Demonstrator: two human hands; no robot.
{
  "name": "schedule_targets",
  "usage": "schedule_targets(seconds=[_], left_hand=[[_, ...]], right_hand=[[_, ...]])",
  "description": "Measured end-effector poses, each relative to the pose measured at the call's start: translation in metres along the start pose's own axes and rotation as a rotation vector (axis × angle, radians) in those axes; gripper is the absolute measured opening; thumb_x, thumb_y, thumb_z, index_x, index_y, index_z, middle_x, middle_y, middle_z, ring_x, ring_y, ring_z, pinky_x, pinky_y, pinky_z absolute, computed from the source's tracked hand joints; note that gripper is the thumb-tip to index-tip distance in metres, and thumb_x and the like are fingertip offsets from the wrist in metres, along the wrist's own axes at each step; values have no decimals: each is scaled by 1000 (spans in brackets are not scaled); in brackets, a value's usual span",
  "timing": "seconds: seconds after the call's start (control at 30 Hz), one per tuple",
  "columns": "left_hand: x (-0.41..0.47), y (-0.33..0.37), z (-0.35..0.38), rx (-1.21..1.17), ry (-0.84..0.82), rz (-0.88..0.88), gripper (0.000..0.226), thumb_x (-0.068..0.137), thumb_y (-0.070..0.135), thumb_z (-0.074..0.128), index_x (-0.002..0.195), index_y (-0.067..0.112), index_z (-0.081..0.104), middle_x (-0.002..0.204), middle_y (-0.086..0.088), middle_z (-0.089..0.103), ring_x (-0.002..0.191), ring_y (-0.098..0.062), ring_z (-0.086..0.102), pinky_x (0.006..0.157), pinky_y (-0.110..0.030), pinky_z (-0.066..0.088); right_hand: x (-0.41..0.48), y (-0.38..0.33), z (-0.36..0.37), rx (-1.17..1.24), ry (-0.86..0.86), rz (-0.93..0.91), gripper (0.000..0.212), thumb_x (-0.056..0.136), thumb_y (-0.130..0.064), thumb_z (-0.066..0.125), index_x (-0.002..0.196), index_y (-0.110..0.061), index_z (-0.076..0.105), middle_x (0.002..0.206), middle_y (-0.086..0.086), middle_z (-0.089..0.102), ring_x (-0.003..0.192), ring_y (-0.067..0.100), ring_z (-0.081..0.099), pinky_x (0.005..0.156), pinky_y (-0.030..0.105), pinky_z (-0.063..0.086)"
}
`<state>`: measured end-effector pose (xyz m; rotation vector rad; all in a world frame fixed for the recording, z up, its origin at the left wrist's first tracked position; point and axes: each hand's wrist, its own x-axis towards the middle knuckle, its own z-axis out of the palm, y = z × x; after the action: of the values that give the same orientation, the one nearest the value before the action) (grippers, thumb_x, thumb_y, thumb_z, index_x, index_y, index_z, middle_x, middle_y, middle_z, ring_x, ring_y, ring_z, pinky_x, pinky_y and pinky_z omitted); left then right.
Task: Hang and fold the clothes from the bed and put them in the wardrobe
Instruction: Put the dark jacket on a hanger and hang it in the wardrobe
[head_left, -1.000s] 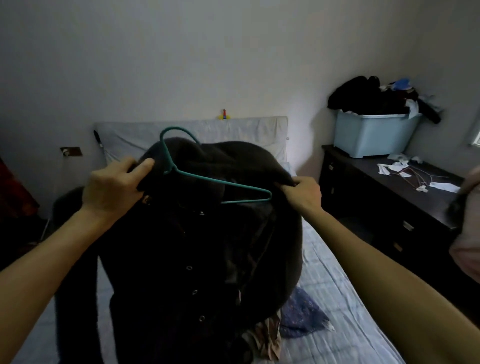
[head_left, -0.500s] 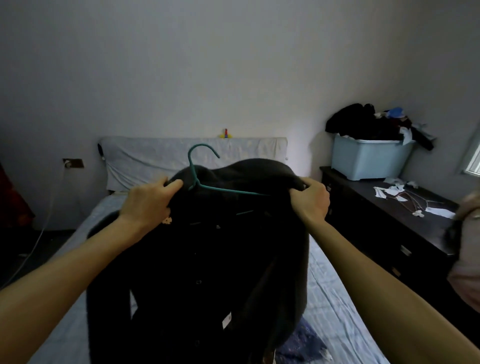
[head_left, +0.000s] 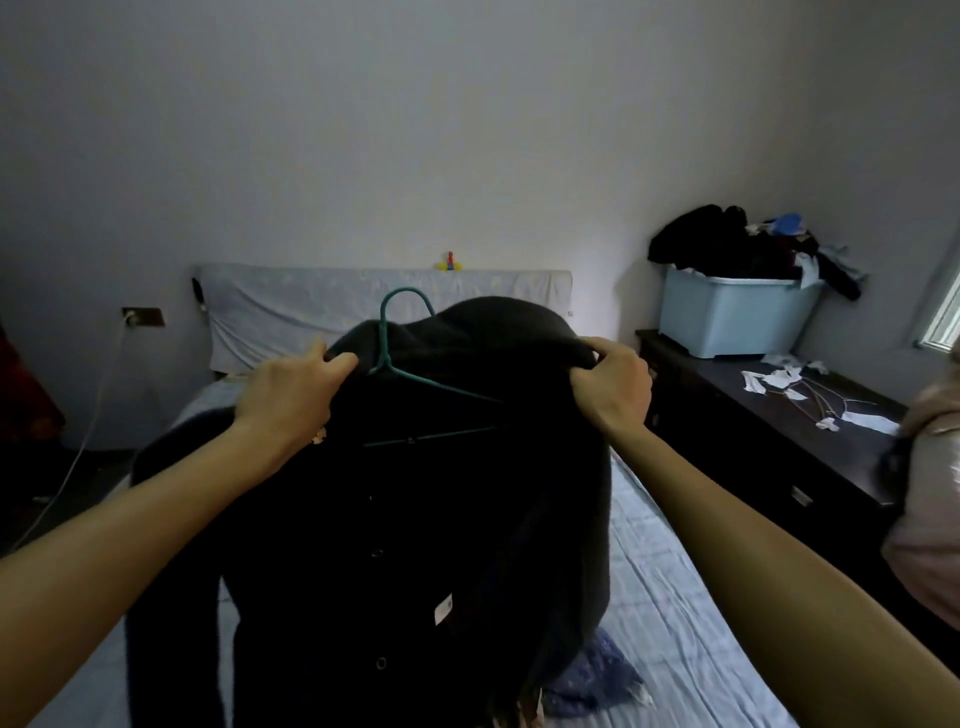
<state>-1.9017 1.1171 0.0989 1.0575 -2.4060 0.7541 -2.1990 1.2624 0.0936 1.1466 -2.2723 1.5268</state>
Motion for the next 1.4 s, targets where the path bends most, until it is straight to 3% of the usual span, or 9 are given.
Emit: schedule_targets(seconds=[0.2,0.33,0.47,0.6,0.7,0.77,1.0,1.3,1.4], left_hand=[[14,61,-1,-194,-131,-92,39,79,19,60,116,24,52,102,-10,60,89,-36,63,64,-36,43],[35,35,-5,-470,94,-287,41,74,18,64,114,24,57,98,-13,63,84,-38,62,68,-41,49],[57,15,-30,-520,351,-303,38,75,17,65,112,24,62,96,-15,64,80,-41,62,65,-44,48],[65,17,-46,-557,473,-332,30,73,13,65,102,20,64,83,-14,64,73,-40,61,59,-41,46],[68,20,-53,-607,536,-349,29,74,12,68,102,18,64,83,-14,65,72,-39,61,59,-42,48],[72,27,-61,-624,554,-349,31,74,13,69,104,19,64,86,-13,66,74,-38,62,61,-41,48],[133,51,-124,-735,816,-305,63,69,11,72,129,15,52,97,-16,56,86,-34,56,76,-43,48],[135,52,-124,-787,725,-178,73,76,60,52,135,20,38,123,-10,43,112,-28,47,100,-47,36],[147,48,-133,-796,457,-118,84,67,76,44,131,21,43,122,-6,52,116,-24,47,104,-46,30]], right_hand=[[-26,-53,26,118,8,-24,41,75,-12,58,111,-29,70,103,1,73,96,21,65,92,34,51],[-59,-60,34,321,-22,-142,30,80,-26,68,110,-23,67,97,-1,72,89,13,66,85,33,53],[-53,-45,37,130,-276,-356,38,88,-51,54,86,-19,73,86,-2,64,89,15,56,84,40,47],[-10,-40,20,77,84,-403,35,81,-44,64,94,-12,58,106,5,46,100,18,39,93,37,36],[24,-41,-7,-2,-98,-393,64,76,-56,68,119,-15,45,116,3,49,103,15,44,92,31,38],[37,-51,-20,-160,-185,-472,49,79,-55,65,113,-21,56,102,-1,63,92,20,58,79,33,46],[96,-117,-81,-253,205,-576,34,88,-51,57,112,-28,61,102,5,69,93,32,61,68,32,35],[99,-92,-133,-386,524,-618,49,83,-63,44,93,-20,66,76,8,66,68,33,62,57,32,36],[79,-76,-136,-386,568,-715,47,88,-58,45,87,-16,66,66,6,61,56,30,56,51,31,37]])
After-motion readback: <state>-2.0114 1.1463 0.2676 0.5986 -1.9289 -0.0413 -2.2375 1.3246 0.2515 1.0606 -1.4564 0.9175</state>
